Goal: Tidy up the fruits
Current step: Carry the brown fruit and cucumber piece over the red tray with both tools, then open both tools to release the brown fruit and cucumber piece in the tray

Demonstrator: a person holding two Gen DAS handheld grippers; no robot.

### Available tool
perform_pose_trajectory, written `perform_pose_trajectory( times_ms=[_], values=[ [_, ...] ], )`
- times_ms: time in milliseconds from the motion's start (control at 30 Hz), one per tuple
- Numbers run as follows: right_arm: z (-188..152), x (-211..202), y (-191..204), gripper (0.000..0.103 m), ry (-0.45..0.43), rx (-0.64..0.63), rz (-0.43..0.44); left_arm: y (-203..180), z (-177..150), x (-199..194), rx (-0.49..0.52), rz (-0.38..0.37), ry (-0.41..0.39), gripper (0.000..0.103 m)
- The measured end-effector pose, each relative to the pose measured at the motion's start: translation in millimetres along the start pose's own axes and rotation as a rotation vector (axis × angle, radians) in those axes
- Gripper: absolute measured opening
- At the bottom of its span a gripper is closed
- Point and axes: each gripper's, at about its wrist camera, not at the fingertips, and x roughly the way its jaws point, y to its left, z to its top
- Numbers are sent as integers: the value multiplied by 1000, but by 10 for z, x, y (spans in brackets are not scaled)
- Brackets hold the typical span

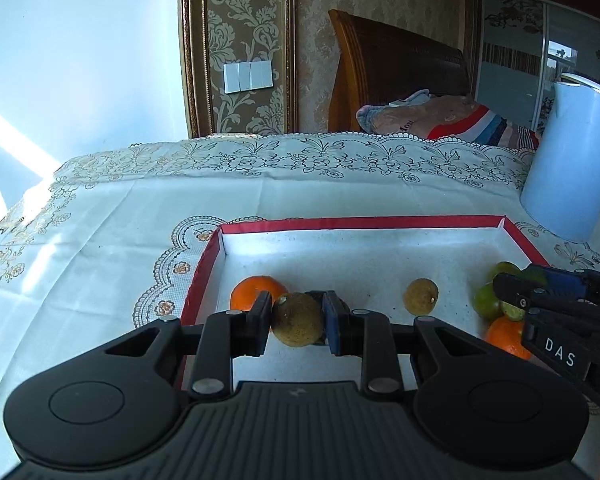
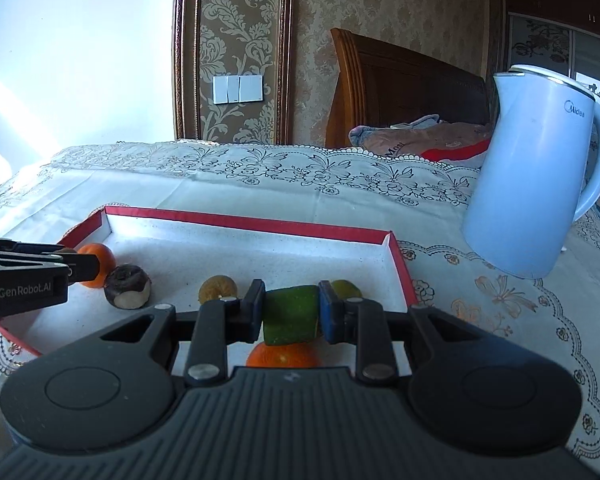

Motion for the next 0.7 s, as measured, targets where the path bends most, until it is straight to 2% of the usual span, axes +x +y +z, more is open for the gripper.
perform_pose_trajectory(
  times_ms=[100,200,300,467,700],
  values=[
    [57,182,-20,26,6,3,-3,-53,58,150,6,33,-8,27],
    [113,278,-19,26,-1,-6,-17,-56,71,310,-5,31,7,27],
    [151,361,-23,26,-4,-5,-7,-94,53,336,28,58,-20,27],
    [166,418,-6,26,-7,-10,-9,-29,85,361,-16,20,-17,27],
    [141,444,-20,26,1,2,-16,-18,72,370,-31,41,-27,27]
  ],
)
